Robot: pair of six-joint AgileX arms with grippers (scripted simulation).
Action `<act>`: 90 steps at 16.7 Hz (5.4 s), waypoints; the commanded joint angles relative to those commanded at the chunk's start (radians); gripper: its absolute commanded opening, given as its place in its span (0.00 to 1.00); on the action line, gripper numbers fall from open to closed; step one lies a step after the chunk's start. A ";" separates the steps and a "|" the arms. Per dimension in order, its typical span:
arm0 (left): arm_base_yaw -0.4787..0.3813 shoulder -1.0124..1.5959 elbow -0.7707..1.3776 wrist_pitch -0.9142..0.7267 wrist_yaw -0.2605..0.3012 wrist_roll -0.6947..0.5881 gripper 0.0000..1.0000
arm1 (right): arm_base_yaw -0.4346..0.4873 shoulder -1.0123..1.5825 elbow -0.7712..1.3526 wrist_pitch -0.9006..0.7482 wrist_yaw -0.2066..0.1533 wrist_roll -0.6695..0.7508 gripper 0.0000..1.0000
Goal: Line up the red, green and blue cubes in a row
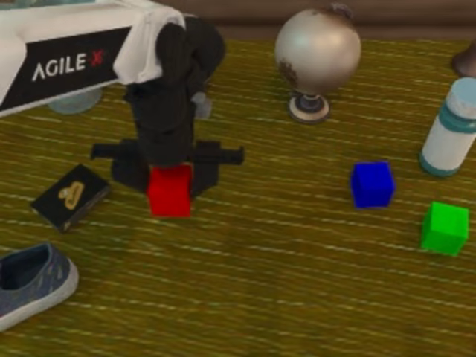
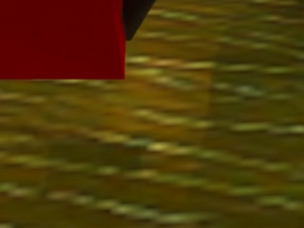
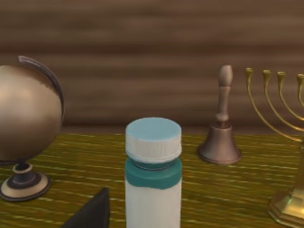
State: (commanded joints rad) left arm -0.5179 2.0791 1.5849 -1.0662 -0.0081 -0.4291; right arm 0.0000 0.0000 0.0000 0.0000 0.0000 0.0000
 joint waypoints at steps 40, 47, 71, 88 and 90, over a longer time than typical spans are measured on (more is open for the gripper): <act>-0.101 -0.008 -0.277 0.283 -0.005 -0.187 1.00 | 0.000 0.000 0.000 0.000 0.000 0.000 1.00; -0.100 -0.025 -0.248 0.242 -0.006 -0.187 1.00 | 0.000 0.000 0.000 0.000 0.000 0.000 1.00; 0.239 -0.965 -0.807 0.459 -0.023 -0.058 1.00 | 0.072 0.823 0.580 -0.434 0.001 -0.491 1.00; 0.538 -2.079 -1.585 1.066 0.008 0.429 1.00 | 0.167 1.905 1.321 -0.986 0.001 -1.120 1.00; 0.538 -2.079 -1.585 1.066 0.008 0.429 1.00 | 0.167 1.905 1.321 -0.986 0.001 -1.120 1.00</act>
State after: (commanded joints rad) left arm 0.0200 0.0000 0.0000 0.0000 0.0000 0.0000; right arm 0.1669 1.9054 1.3208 -0.9862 0.0009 -1.1198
